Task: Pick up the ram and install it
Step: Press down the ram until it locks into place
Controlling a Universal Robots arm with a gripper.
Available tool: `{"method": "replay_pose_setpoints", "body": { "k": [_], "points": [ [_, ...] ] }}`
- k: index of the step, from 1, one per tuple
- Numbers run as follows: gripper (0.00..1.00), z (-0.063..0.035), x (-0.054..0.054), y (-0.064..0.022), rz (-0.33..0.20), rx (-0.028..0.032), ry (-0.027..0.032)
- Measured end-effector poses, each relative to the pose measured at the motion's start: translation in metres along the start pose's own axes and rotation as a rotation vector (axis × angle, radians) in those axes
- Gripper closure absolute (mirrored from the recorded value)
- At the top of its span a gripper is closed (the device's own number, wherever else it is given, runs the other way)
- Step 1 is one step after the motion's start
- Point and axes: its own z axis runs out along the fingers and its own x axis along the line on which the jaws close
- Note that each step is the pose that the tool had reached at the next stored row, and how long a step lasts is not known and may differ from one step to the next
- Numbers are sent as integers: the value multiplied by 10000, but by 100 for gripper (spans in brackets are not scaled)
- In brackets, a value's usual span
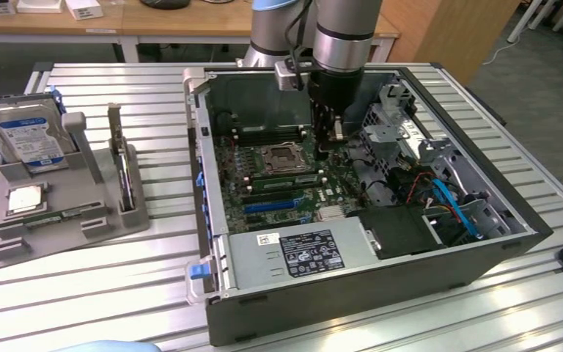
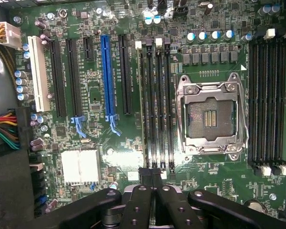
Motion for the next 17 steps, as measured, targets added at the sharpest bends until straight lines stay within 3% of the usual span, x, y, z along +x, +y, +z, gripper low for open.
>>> {"method": "replay_pose_setpoints", "body": {
  "k": [9, 17],
  "points": [
    [90, 33, -4, 2, -9, 15, 190],
    [90, 90, -9, 5, -14, 23, 290]
  ]
}}
